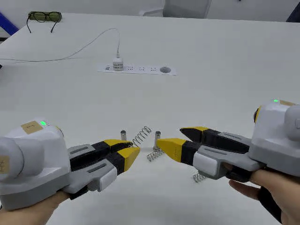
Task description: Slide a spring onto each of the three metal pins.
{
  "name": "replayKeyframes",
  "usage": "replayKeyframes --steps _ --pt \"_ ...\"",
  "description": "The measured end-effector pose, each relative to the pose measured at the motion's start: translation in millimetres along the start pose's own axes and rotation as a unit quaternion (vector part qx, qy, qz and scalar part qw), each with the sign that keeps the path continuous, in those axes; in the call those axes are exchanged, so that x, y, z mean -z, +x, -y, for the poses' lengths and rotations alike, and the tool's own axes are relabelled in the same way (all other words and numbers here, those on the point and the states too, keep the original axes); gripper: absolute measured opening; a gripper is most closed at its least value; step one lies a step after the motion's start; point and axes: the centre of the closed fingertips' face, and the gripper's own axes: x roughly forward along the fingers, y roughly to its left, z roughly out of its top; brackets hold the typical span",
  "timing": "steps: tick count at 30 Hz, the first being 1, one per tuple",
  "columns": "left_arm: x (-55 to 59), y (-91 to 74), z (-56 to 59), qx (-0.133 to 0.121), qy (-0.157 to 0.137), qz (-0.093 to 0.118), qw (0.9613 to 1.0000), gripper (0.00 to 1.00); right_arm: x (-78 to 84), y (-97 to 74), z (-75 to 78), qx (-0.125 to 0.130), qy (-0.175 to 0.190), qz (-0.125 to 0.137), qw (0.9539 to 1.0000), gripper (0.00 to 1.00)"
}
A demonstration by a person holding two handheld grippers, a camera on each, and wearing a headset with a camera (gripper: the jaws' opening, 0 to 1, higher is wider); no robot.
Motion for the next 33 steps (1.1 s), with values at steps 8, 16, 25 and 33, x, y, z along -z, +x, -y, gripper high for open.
replayKeyframes --steps 8,16,25,33 --pt "-9.3 -4.4 9.9 0.011 -0.016 0.028 0.9994 0.1 -9.4 10.2 -12.5 -0.027 0.055 0.021 0.9979 0.33" --pt "-16.5 -5.4 20.0 0.03 -0.015 0.05 0.9982 0.1 -9.2 15.0 -19.2 -0.049 0.111 0.023 0.9924 0.26" --pt "-19.7 -4.7 27.6 0.044 -0.008 0.059 0.9972 0.1 -12.2 14.7 -29.0 -0.084 0.175 0.034 0.9805 0.15" --pt "-19.9 -5.6 28.3 0.046 -0.001 0.056 0.9973 0.1 -12.6 14.8 -32.7 -0.103 0.21 0.037 0.9716 0.12"
